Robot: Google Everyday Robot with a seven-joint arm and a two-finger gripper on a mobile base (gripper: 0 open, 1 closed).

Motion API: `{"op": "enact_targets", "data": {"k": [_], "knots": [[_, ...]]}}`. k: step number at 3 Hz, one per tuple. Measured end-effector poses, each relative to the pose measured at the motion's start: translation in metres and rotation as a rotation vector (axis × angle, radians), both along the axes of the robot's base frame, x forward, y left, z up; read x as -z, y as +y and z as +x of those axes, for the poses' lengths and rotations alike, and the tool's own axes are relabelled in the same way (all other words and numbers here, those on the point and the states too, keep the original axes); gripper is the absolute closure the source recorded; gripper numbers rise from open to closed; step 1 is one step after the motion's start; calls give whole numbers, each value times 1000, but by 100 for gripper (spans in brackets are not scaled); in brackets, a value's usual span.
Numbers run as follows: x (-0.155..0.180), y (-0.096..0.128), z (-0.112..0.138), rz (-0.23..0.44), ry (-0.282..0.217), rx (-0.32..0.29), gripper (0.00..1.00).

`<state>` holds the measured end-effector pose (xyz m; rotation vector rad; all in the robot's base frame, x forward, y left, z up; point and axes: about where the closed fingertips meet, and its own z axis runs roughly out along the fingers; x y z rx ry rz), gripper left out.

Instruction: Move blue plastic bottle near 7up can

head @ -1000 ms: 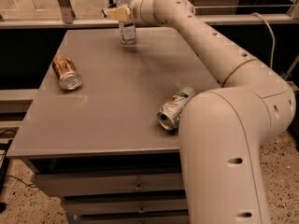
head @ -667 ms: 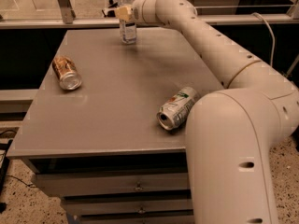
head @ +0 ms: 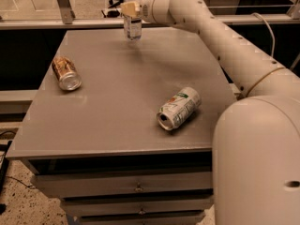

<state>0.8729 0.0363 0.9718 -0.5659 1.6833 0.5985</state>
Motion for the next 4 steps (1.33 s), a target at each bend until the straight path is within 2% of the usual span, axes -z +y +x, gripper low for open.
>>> {"op": "enact_targets", "data": {"k": [1, 2, 3, 4], "knots": [[-24, 0, -29, 44, -31, -80, 100], [-46, 9, -68, 114, -27, -173, 100], [-46, 9, -68, 114, -27, -173, 100], [-44, 11, -80, 113, -23, -198, 100]]}}
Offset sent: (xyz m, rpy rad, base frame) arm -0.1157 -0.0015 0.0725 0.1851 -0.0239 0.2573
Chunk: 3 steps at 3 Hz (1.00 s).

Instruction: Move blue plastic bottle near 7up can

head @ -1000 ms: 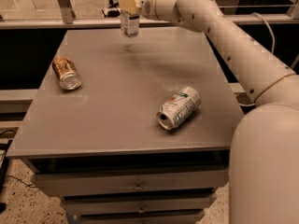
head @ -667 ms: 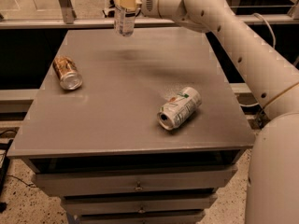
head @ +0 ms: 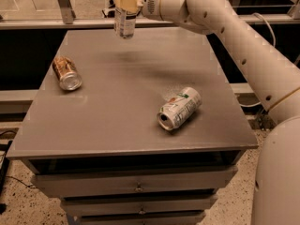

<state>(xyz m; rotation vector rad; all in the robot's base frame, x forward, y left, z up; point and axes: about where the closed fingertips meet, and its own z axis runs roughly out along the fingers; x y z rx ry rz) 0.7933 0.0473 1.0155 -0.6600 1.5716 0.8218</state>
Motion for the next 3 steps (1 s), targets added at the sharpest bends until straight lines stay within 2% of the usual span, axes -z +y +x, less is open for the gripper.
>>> {"op": "enact_targets", "data": {"k": [1, 2, 3], "knots": [[-5, -3, -31, 6, -6, -35, 100], [-18, -26, -79, -16, -57, -42, 100], [-23, -55, -105, -48, -98, -16, 100]]}}
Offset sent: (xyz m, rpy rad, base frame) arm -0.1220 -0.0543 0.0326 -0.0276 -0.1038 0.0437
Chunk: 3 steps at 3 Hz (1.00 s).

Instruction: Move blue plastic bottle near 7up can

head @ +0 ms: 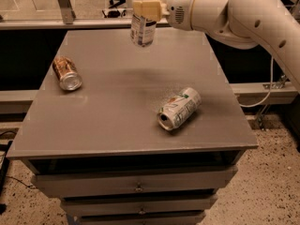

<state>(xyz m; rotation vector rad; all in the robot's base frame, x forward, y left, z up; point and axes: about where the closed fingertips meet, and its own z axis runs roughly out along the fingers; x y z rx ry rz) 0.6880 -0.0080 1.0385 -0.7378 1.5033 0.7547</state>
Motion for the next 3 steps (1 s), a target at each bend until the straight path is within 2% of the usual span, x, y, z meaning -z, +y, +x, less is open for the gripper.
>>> {"op": "enact_targets", "data": {"k": [1, 2, 3], "knots": [[-1, -30, -19, -69, -21, 24, 100], [11, -61, -33, -146, 5, 64, 100], [37, -94, -46, -191, 49, 100, 100]]}}
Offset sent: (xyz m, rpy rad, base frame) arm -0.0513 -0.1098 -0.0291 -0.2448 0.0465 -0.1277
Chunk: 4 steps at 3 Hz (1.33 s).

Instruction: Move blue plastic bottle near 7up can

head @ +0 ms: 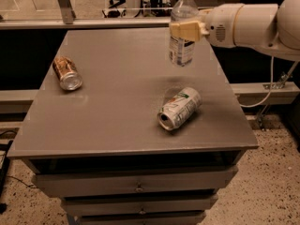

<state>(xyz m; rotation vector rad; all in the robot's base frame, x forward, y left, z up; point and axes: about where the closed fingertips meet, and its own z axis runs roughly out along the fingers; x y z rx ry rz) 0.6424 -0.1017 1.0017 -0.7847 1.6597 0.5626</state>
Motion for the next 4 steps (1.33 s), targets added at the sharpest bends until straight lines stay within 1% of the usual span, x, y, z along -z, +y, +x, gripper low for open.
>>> {"op": "enact_targets", "data": {"k": [1, 2, 3, 4], "knots": [[16, -8, -5, 1, 22, 7, 100], [38, -13, -15, 12, 49, 11, 100], [52, -19, -24, 17, 65, 13, 97], [57, -18, -28, 17, 74, -3, 75]]}}
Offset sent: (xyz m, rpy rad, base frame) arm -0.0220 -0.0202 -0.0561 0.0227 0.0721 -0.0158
